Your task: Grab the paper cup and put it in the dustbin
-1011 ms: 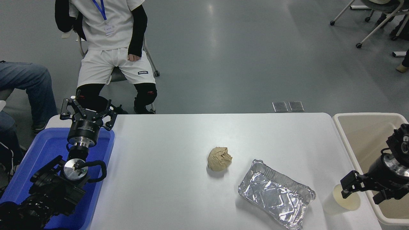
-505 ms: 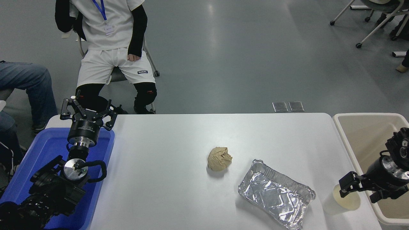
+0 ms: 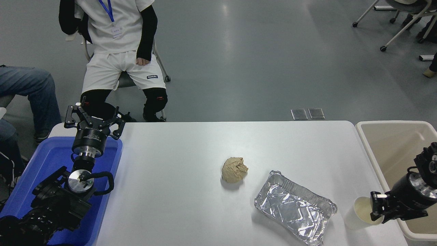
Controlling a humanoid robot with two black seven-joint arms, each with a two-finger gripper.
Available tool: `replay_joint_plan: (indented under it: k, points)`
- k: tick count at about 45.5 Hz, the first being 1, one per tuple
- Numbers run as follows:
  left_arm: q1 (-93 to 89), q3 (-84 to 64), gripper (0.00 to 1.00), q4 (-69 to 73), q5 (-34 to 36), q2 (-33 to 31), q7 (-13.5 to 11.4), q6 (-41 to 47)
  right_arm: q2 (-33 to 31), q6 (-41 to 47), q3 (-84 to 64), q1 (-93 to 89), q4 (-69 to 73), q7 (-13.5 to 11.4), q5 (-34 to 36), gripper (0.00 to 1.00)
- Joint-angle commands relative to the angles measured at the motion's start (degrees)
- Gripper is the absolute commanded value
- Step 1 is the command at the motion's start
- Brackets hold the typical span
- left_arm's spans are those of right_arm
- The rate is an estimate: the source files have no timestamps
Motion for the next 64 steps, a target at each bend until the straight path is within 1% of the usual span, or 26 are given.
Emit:
replay_joint_plan:
  k: [1, 12, 17, 23, 29, 39, 44, 49, 64]
  points:
    - [0.00, 0.00, 0.99, -0.01, 0.00, 0.06, 0.00, 0.00, -0.52, 2.30, -0.33, 0.01, 0.14, 0.00, 6.00, 0.00]
    - [0.00, 0.00, 0.99, -0.01, 0.09, -0.02, 0.00, 0.00, -0.78, 2.30, -0.68, 0.36, 0.14, -0.09, 7.06, 0.00]
    - [0.00, 0.00, 0.99, -0.01, 0.09, -0.02, 0.00, 0.00, -2.19, 2.30, -0.95, 1.76, 0.49, -0.09, 6.79, 0.00]
    - [0.00, 0.00, 0.99, -0.01, 0.09, 0.06, 0.00, 0.00, -2.45, 2.30, -4.80, 8.17, 1.46, -2.72, 6.00, 0.00]
    - [0.00, 0.00, 0.99, -0.01, 0.18, 0.06, 0.00, 0.00, -2.10, 2.30, -8.59, 14.32, 2.42, -3.16, 5.91, 0.00]
    - [0.00, 0.00, 0.99, -0.01, 0.18, -0.02, 0.00, 0.00, -2.10, 2.30, -12.63, 26.97, 3.31, -6.24, 5.91, 0.00]
    - [0.00, 0.00, 0.99, -0.01, 0.18, -0.02, 0.00, 0.00, -1.92, 2.30, -14.92, 32.52, 3.39, -6.42, 5.91, 0.00]
    - [0.00, 0.00, 0.99, -0.01, 0.18, 0.06, 0.00, 0.00, -1.13, 2.30, -16.76, 37.26, 3.31, -7.47, 5.74, 0.00]
    - [0.00, 0.00, 0.99, -0.01, 0.18, 0.06, 0.00, 0.00, 1.33, 2.30, -23.36, 49.22, 3.22, -7.56, 3.80, 0.00]
